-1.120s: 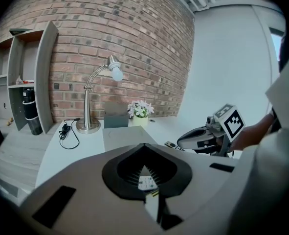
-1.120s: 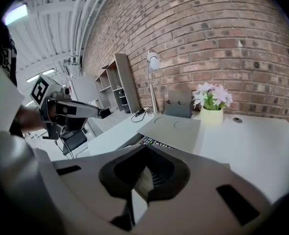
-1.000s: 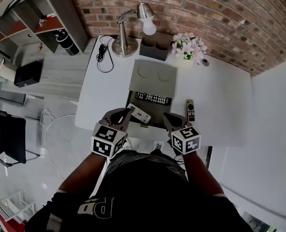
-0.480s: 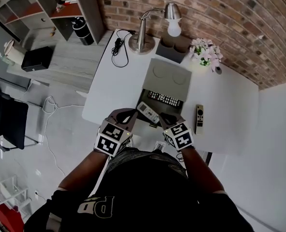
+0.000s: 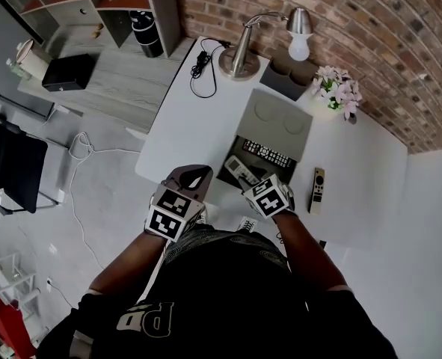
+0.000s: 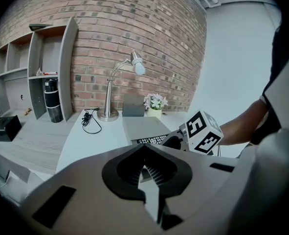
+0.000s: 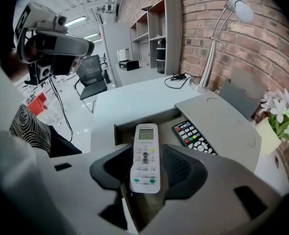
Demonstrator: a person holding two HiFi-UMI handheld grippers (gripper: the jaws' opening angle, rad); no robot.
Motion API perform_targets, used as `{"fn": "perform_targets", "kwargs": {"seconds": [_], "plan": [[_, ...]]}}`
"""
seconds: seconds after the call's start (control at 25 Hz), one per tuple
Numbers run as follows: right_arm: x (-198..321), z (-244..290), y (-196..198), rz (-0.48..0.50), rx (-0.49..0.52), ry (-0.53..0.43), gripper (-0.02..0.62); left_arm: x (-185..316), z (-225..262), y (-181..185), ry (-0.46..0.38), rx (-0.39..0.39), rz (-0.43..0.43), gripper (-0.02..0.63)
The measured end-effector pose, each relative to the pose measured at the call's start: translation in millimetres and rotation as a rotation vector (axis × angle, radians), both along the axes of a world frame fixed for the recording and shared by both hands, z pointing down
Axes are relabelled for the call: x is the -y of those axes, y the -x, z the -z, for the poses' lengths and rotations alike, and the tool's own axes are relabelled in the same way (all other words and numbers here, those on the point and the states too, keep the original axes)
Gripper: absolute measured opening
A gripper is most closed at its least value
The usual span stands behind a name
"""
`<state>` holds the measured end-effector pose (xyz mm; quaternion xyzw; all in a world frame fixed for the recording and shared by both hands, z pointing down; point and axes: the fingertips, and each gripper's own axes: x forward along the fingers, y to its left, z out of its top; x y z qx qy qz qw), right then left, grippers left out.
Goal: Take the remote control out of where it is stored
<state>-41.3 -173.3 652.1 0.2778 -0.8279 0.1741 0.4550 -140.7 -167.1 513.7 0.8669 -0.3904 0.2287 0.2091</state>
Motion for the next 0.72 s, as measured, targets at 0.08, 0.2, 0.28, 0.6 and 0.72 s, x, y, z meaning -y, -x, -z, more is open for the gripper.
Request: {"fn": "perform_targets", "kwargs": {"seconds": [0.08,0.2,0.28,0.6,0.72], "plan": [[1.2,-8.8,4.3,0.022,-0.026,0.031,0.192,0.0,-0.4,5.5,0.003,-0.001,0.011,0.006],[3.8,-18.5,8.2,0.051,-0.061,0.066,0.226,1.1,-1.6,13.5,0.007,-0.001,0.03,0.006],[5.9,-23.1,11.1,0.068,-0.078,0.078,0.233,2.1,-2.4,18.5,0.009,-0.002,0.045,0.006],[10.3,-40.6,14.4,0.084,-0.158,0.125,0.236,4.9,-3.5,29.6,0.013,-0.008,0.082,0.006],[12.7,-45.4,13.1,0.06,-0.177,0.13,0.236,5.1,-4.1,30.6,0.015,-0.011,0.09,0.005]]}}
